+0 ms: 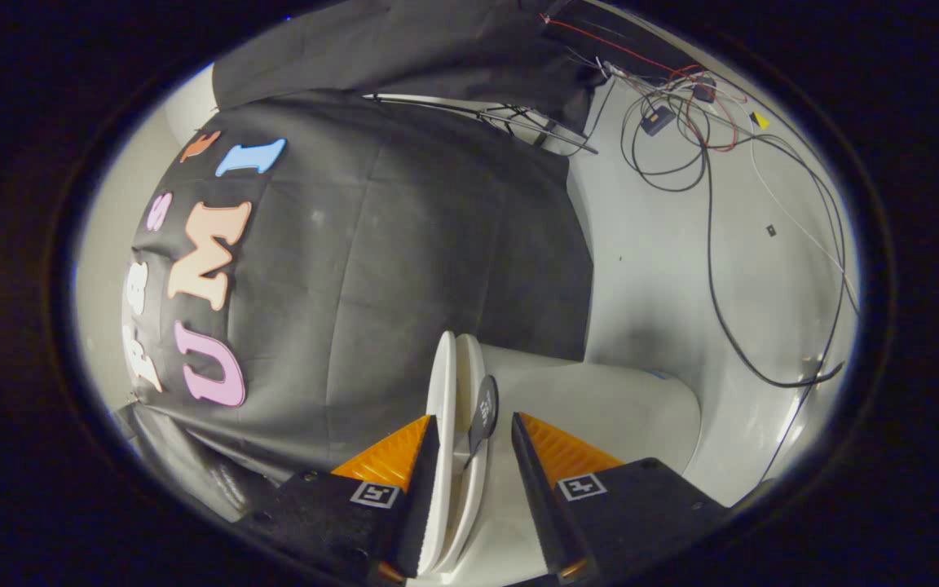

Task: Open the toilet lid.

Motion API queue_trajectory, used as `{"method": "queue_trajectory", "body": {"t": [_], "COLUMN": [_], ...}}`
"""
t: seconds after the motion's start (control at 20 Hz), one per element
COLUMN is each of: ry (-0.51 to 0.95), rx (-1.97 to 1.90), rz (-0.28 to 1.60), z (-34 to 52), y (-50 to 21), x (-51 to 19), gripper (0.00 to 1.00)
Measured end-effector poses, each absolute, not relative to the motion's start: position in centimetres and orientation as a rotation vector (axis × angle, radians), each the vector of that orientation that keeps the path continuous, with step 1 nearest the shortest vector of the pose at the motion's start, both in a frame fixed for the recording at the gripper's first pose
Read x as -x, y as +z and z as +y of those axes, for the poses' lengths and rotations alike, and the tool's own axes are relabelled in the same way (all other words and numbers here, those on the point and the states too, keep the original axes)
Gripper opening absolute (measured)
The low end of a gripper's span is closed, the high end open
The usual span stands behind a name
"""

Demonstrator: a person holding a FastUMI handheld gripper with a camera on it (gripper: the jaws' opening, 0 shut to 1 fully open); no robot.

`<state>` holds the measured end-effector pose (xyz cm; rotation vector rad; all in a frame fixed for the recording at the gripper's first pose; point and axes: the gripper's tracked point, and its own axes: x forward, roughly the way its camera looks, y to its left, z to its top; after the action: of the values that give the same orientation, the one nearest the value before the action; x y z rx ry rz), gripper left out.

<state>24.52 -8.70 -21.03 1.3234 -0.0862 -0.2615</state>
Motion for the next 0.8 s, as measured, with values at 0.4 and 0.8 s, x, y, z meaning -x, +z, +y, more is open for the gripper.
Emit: {"method": "queue_trajectory", "body": {"t": [0.4,0.8], "ry": [-0.196,-0.162], "rx": [-1.402,-1.396], "rz": [-0.041,0.011], "z": [-9.3,-8.8], "y": [-21.2,-20.4], "x": [-26.6,-26.2], "gripper": [0.09,0.01]}}
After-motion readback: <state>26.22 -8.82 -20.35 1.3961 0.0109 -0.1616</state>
